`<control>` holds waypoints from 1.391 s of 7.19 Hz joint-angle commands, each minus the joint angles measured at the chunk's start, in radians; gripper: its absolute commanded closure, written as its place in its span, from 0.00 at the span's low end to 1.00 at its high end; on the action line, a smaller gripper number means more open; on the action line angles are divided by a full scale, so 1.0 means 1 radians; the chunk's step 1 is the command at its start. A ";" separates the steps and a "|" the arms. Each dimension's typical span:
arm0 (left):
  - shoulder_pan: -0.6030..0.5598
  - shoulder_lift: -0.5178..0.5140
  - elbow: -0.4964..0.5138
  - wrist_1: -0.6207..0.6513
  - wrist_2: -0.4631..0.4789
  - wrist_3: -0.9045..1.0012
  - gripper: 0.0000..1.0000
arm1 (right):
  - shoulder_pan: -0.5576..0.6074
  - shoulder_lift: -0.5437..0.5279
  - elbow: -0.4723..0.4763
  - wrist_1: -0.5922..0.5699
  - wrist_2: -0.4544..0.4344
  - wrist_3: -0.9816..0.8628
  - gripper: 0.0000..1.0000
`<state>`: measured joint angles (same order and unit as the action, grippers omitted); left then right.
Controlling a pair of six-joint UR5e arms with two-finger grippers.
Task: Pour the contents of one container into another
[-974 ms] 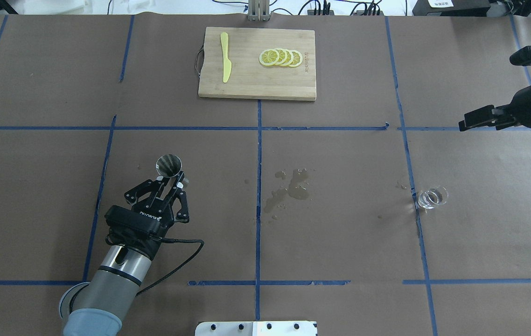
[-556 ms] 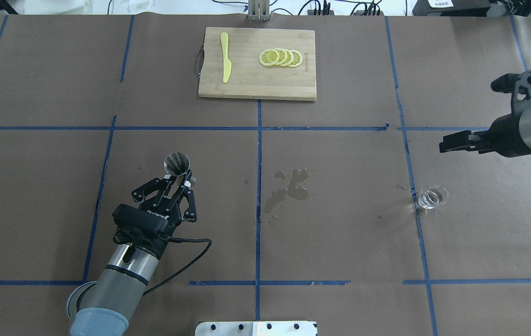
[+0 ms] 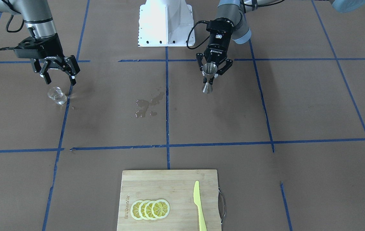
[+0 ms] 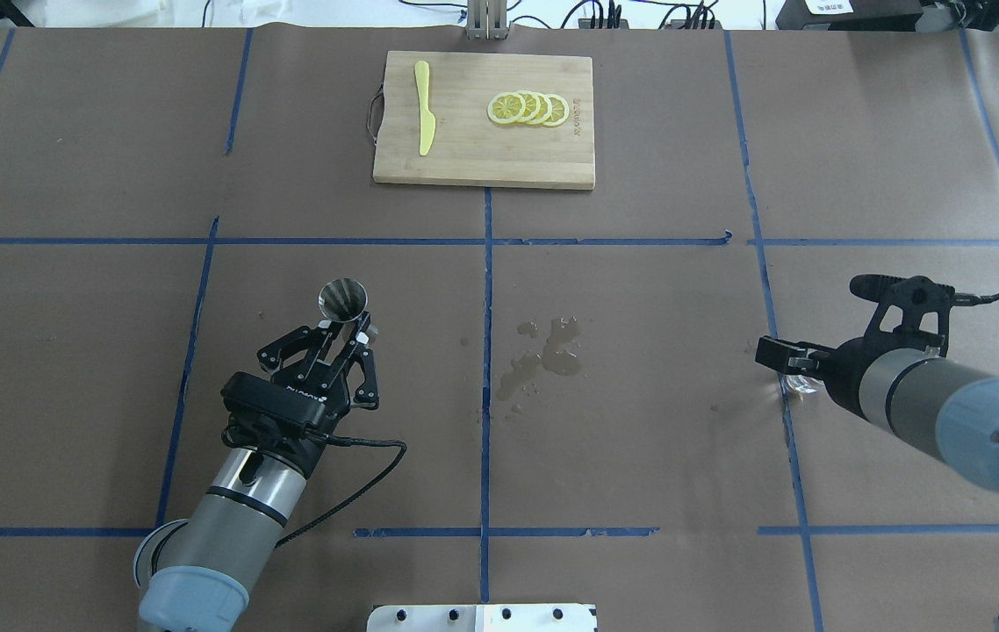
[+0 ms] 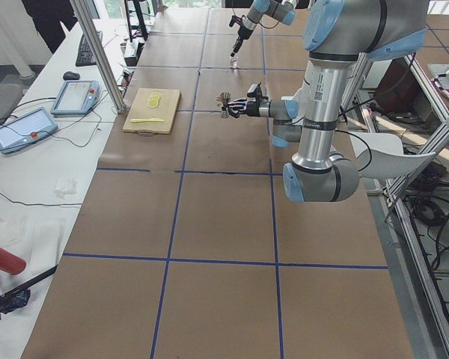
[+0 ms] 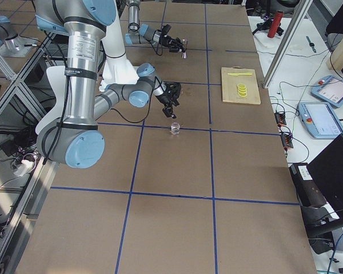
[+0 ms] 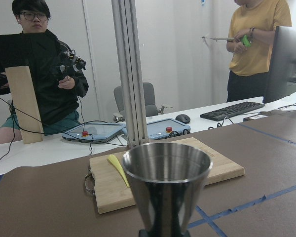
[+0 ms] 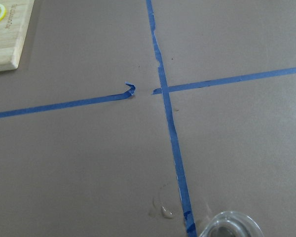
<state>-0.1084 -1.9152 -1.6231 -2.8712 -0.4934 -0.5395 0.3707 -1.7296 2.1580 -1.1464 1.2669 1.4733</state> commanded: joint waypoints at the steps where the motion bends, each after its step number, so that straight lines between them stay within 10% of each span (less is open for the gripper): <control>1: -0.002 -0.004 0.000 0.001 -0.001 -0.001 1.00 | -0.186 -0.060 0.002 0.008 -0.360 0.146 0.05; 5: -0.004 -0.011 0.002 0.004 -0.001 0.001 1.00 | -0.341 -0.114 -0.165 0.077 -0.709 0.279 0.05; 10: -0.004 -0.031 0.002 0.004 -0.001 0.003 1.00 | -0.358 -0.065 -0.291 0.077 -0.863 0.298 0.06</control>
<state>-0.1120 -1.9429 -1.6214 -2.8670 -0.4939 -0.5374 0.0154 -1.8206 1.8926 -1.0695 0.4404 1.7663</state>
